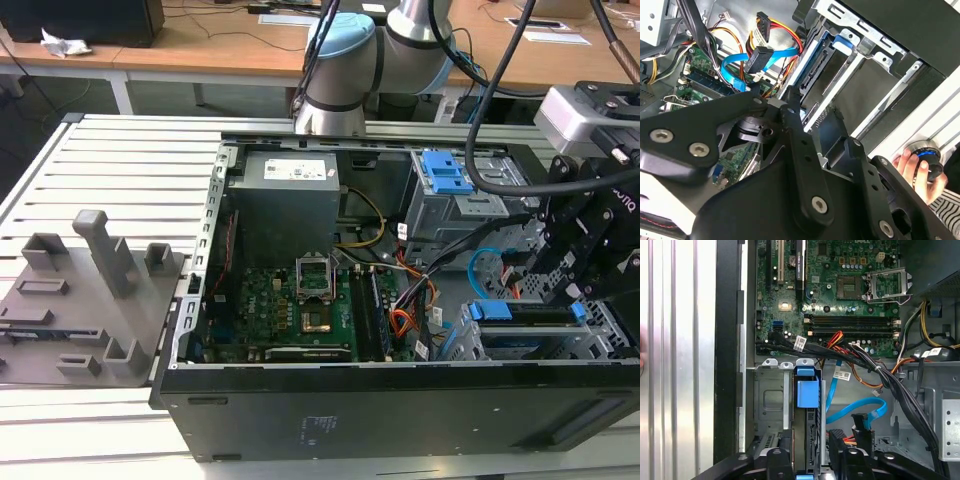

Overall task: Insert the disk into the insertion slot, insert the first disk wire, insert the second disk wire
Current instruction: 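Insert the first disk wire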

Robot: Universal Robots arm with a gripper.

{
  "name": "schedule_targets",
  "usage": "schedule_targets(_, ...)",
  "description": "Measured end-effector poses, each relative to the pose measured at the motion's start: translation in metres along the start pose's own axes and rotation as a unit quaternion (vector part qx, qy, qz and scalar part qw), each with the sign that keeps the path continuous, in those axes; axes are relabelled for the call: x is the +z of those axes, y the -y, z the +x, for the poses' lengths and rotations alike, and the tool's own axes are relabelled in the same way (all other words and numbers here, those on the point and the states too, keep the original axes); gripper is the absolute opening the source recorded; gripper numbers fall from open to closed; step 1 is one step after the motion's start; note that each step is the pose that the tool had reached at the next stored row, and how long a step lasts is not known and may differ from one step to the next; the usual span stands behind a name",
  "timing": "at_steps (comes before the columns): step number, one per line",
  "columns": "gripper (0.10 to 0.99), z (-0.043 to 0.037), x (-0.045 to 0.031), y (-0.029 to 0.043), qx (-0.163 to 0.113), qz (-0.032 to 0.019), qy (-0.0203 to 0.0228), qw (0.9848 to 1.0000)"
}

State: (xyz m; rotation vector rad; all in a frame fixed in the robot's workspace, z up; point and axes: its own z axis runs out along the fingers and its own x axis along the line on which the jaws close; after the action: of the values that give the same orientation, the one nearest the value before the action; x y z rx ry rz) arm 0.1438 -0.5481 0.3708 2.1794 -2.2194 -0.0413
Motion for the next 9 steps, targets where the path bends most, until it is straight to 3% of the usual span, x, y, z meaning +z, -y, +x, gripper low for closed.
schedule_targets(1,0.427,0.0000,0.0000,0.0000,0.000,0.0000,0.0000,1.0000)
schedule_targets(5,0.427,-0.0008,0.0000,0.0038,0.000,0.0000,0.0001,1.0000)
schedule_targets(9,0.427,-0.0094,-0.0004,0.0100,0.000,0.0000,0.0000,1.0000)
